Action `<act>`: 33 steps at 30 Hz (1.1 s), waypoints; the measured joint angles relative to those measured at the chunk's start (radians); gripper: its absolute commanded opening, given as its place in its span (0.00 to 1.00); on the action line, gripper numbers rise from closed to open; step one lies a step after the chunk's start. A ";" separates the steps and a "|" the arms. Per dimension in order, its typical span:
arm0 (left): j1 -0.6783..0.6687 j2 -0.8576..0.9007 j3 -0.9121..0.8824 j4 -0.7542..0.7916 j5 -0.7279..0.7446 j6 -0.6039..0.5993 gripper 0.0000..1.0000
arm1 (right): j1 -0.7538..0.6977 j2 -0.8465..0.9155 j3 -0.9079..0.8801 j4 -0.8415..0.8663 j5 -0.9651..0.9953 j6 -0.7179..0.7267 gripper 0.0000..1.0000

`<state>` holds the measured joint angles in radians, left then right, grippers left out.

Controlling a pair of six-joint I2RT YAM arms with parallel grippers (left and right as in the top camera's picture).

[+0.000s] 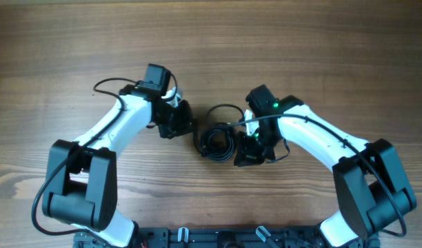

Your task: Untangle cables

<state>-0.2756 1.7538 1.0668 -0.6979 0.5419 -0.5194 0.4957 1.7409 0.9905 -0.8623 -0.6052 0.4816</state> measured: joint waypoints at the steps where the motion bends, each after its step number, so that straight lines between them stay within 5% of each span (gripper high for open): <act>1: -0.013 0.000 0.000 0.011 0.000 0.004 0.06 | 0.005 0.000 -0.013 0.028 -0.005 0.017 0.10; 17: -0.162 0.068 0.000 0.054 -0.177 -0.059 0.04 | -0.003 0.000 -0.035 0.380 0.160 0.196 0.08; 24: -0.159 0.082 0.006 0.014 -0.179 -0.061 0.06 | -0.105 0.000 -0.021 0.330 0.029 0.175 0.11; 33: -0.132 0.080 0.211 -0.182 -0.183 -0.014 0.24 | -0.126 0.000 0.002 0.119 -0.077 0.122 0.13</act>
<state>-0.4076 1.8343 1.2774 -0.8795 0.3592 -0.5331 0.3702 1.7409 0.9920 -0.7429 -0.6823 0.6037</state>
